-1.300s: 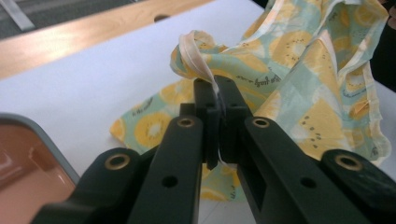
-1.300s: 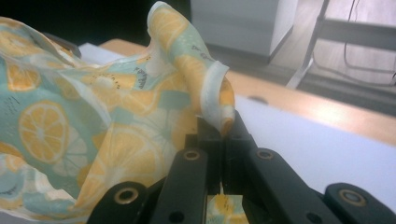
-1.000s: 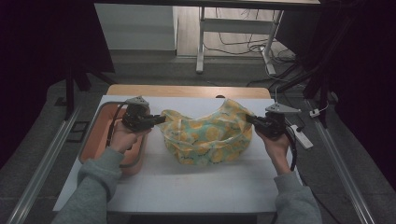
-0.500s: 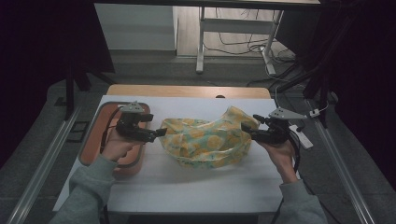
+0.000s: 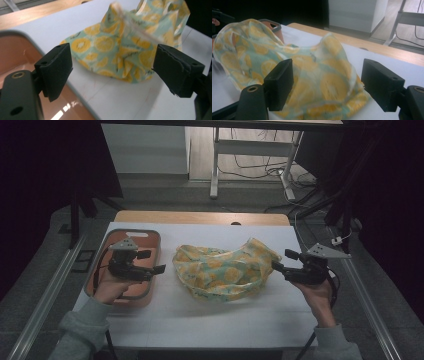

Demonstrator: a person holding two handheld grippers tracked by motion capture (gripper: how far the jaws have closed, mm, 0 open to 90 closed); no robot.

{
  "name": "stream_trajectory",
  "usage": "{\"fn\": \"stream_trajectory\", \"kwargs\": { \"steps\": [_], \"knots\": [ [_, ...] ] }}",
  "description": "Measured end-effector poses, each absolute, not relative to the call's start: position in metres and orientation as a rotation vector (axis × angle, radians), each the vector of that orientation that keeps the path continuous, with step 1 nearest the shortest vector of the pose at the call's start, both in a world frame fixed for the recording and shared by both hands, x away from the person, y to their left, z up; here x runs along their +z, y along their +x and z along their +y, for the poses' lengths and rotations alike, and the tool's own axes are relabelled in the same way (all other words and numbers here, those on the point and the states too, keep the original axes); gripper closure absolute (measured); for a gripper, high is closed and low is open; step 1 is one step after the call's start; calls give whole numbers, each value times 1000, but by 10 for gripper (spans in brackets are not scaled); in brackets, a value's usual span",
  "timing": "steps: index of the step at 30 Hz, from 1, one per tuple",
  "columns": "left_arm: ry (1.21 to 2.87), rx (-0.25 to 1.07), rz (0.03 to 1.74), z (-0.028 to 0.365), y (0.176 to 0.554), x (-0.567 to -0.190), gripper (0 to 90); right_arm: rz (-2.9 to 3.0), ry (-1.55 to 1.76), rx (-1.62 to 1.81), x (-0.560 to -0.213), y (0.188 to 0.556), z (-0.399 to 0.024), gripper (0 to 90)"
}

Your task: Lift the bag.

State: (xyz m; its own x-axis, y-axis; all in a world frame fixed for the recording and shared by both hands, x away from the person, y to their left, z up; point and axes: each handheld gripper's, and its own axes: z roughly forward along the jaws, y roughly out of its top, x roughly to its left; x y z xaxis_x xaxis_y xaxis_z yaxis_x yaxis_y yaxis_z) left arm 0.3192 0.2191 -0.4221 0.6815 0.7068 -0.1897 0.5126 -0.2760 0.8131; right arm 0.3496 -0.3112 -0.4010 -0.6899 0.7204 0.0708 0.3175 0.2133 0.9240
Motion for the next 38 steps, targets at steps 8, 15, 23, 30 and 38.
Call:
{"fn": "stream_trajectory", "kwargs": {
  "steps": [8,15,23,30,38],
  "knots": [
    [1964,251,989,234,302,-437,177,2151,1001,1416,-417,326,-325,257],
    [1995,245,993,231,289,-449,183,2223,1019,1347,-452,319,-323,266],
    [2037,252,983,222,283,-455,184,2261,999,1304,-467,323,-319,273],
    [2037,248,986,222,283,-456,186,2256,992,1303,-467,322,-319,276],
    [2037,242,981,221,284,-456,185,2264,991,1299,-469,322,-318,277]
  ]
}}
